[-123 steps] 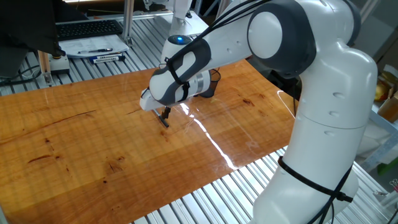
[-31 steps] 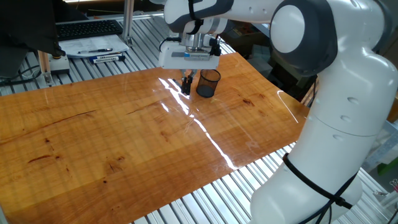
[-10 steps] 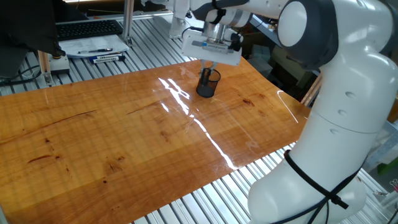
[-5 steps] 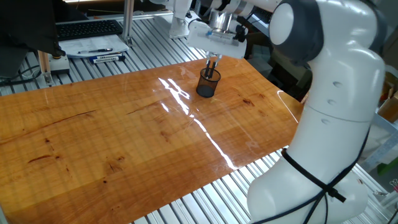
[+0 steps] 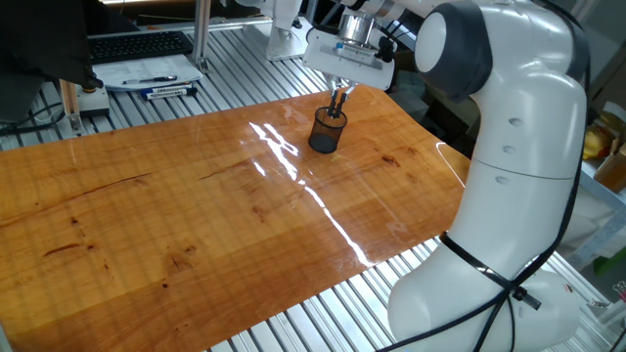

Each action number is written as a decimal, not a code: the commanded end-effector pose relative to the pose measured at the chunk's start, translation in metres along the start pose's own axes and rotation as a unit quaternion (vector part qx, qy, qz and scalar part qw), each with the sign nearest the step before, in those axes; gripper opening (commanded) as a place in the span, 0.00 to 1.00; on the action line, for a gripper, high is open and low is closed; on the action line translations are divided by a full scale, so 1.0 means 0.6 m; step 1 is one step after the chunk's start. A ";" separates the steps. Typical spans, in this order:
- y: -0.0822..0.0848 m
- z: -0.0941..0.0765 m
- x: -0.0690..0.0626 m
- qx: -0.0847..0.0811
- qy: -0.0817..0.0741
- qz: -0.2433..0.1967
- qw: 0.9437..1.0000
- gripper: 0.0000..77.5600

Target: Put the pen into the pen holder

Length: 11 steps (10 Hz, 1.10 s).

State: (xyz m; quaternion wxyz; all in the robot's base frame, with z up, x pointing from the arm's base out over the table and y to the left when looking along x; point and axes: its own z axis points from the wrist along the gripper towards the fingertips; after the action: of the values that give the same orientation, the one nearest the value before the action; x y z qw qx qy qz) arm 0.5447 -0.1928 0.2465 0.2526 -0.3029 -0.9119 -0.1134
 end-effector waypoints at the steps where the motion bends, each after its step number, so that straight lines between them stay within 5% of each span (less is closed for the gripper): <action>1: 0.001 -0.003 0.000 -0.039 -0.016 0.041 0.998 0.01; 2: 0.001 -0.003 0.000 -0.039 -0.016 0.041 0.998 0.01; 4: 0.001 -0.003 0.000 -0.070 0.004 0.059 0.996 0.01; 11: -0.014 -0.013 -0.031 -0.067 0.006 0.058 0.996 0.01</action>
State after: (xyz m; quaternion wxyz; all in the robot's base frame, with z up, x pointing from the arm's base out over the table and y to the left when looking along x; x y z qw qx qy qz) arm 0.5489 -0.2040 0.2429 0.2421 -0.3696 -0.8820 -0.1637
